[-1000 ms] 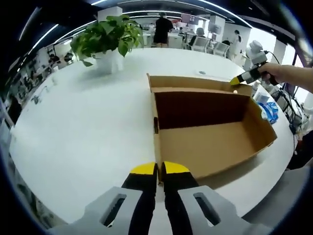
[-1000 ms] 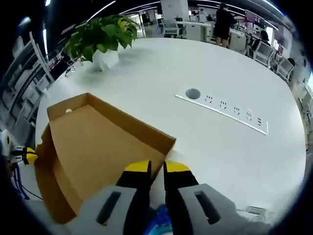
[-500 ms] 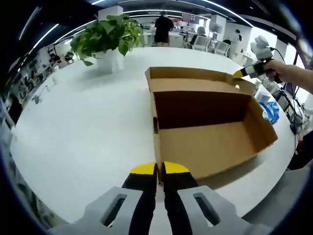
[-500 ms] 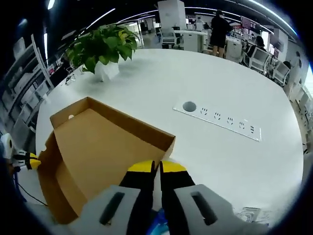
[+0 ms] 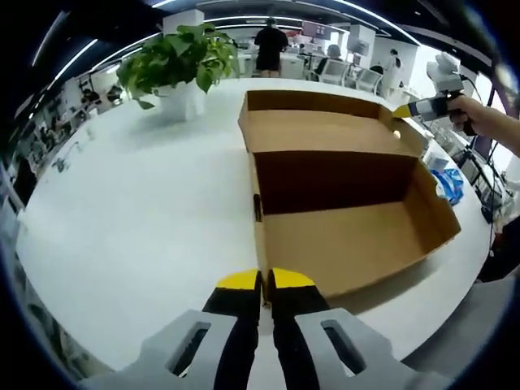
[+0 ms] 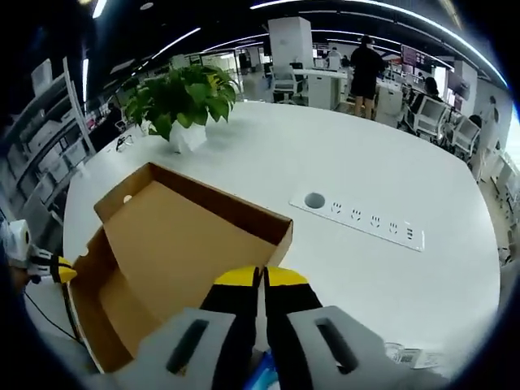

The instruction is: Operate the shoe box by opening the lid, removing the specified soft item, and placing it in the target area until the item is outside and the box remains undamaged.

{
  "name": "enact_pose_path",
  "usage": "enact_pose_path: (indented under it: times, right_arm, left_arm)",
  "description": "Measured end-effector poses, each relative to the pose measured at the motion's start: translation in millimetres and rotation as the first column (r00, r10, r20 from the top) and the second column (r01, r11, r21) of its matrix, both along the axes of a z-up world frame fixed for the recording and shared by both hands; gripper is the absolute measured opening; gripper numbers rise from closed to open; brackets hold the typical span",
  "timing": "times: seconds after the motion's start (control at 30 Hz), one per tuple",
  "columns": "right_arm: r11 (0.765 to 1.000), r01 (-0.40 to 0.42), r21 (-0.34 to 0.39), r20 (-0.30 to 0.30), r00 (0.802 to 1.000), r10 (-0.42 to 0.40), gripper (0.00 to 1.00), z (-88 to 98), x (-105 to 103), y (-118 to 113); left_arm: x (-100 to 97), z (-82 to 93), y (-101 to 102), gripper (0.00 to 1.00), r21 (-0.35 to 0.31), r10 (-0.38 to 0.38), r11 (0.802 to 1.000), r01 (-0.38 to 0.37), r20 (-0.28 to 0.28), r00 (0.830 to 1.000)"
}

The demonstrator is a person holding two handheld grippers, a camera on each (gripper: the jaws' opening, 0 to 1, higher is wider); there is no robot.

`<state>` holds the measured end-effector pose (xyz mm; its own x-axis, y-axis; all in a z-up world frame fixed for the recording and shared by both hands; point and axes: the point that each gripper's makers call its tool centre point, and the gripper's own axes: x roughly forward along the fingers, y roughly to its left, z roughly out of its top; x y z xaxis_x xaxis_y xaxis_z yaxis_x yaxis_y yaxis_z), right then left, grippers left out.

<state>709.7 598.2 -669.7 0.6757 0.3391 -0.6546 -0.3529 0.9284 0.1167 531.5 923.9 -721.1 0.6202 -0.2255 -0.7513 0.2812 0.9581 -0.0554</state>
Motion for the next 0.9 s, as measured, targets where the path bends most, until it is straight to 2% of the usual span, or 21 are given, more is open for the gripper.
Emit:
enact_pose_path:
  times: [0.9]
  right_arm:
    - [1.0,-0.007,0.028,0.164,0.986,0.003,0.0,49.0,-38,8]
  left_arm:
    - [-0.9,0.7,0,0.01,-0.002,-0.022,1.0,0.022,0.015,1.0]
